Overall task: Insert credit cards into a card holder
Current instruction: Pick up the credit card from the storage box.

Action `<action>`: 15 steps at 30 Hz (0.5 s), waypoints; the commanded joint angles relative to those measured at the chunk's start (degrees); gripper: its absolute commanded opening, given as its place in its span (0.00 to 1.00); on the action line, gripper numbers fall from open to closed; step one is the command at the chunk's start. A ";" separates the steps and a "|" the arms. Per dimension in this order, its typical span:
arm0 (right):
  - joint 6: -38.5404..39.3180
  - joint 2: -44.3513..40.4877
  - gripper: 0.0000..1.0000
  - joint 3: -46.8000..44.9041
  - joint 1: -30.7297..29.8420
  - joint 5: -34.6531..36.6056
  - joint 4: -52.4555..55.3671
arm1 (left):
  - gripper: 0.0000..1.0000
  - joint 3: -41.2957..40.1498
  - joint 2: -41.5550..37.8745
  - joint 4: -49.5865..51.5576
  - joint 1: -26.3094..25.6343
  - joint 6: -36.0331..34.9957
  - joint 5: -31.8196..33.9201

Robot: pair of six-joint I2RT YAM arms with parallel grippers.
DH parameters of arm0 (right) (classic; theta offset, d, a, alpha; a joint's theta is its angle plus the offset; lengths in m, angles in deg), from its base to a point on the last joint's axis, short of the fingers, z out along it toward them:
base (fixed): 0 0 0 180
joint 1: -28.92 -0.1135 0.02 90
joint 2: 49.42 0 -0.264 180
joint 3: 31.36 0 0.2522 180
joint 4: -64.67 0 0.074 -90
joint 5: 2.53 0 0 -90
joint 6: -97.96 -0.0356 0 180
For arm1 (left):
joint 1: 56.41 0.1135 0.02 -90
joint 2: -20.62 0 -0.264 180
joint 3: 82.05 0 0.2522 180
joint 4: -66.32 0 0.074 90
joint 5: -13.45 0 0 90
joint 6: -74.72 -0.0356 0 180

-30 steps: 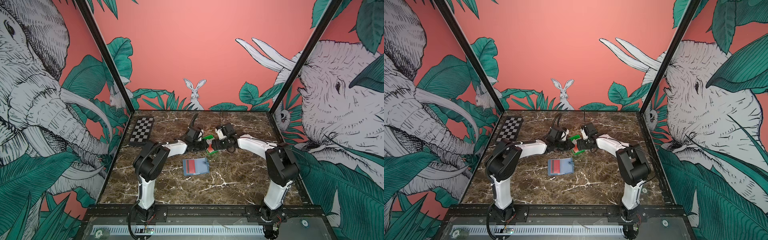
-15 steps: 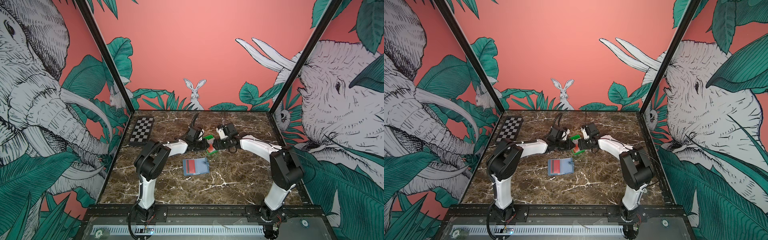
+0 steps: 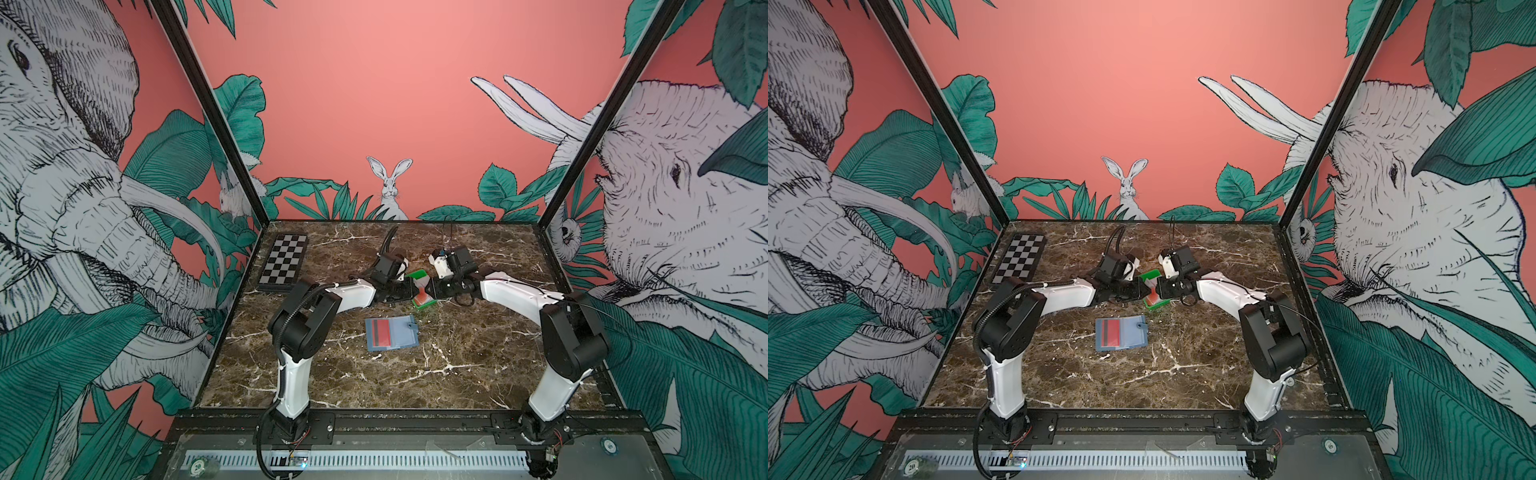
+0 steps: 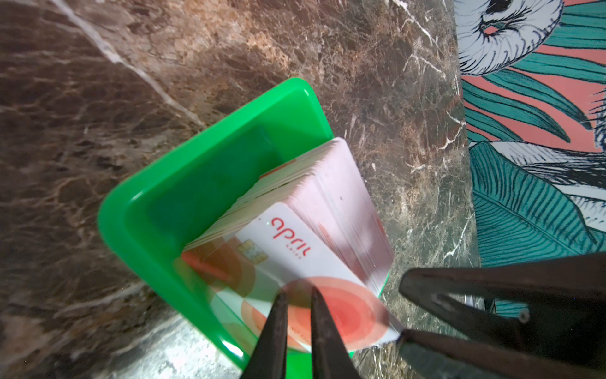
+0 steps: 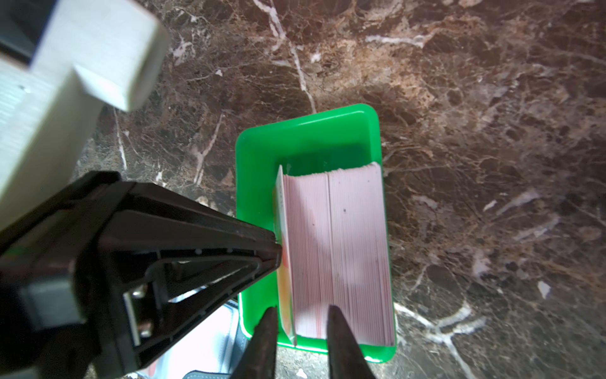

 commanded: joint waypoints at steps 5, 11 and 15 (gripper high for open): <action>-0.95 2.09 0.18 0.97 -0.23 -1.56 -1.71 | 0.17 -0.27 0.89 3.60 -0.09 -0.47 0.44; -1.09 2.61 0.11 1.05 -0.51 -1.78 -1.68 | 0.17 -0.53 0.73 3.39 -0.09 -0.53 0.45; -1.29 1.48 0.04 0.70 -0.84 -1.15 -1.93 | 0.17 -0.38 0.39 3.57 -0.09 -0.87 0.62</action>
